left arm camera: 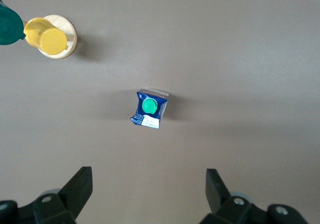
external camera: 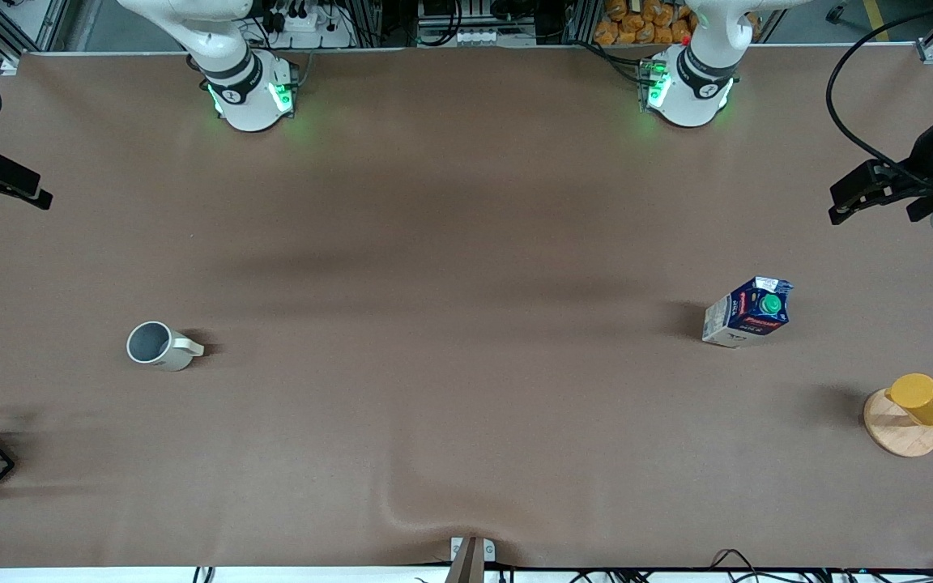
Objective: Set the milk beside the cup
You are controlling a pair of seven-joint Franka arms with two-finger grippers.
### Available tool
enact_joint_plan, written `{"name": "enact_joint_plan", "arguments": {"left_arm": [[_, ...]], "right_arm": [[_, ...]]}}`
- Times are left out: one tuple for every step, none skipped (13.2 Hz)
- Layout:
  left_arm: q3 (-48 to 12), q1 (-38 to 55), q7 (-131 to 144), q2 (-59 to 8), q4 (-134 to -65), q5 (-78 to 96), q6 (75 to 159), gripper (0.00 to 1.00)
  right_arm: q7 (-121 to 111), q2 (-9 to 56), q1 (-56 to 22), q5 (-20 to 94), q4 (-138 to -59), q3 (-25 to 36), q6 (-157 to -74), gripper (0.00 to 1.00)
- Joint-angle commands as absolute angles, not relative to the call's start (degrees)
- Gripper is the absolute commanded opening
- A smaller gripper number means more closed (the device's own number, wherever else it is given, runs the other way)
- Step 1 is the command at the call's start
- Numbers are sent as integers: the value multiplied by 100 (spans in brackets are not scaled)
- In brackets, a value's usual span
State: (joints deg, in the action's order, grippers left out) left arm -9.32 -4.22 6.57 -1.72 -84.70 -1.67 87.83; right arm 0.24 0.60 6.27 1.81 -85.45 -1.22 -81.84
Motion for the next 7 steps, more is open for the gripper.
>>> {"name": "enact_joint_plan", "arguments": {"left_arm": [[-923, -396, 606, -202, -8341, -114, 8692, 100], [-914, -413, 615, -202, -8341, -123, 8692, 100], [-888, -413, 633, -228, -8341, -175, 8701, 100], [-905, -439, 537, -263, -8350, -254, 8719, 100], [-905, -439, 527, -351, -8419, -211, 8727, 100], [-905, -439, 536, -421, -8550, -246, 8771, 100], [-905, -448, 527, -413, -8769, -255, 8989, 100]], "right_arm": [[-9, 132, 668, 255, -8437, -141, -8121, 100], [0, 123, 659, 255, -8437, -141, -8104, 100], [-9, 123, 659, 255, -8437, -141, -8104, 100], [0, 123, 659, 255, -8437, -141, -8104, 100], [0, 132, 659, 264, -8437, -141, -8104, 100], [0, 132, 659, 255, -8446, -141, -8095, 100], [-9, 132, 650, 264, -8446, -141, -8095, 100]]}}
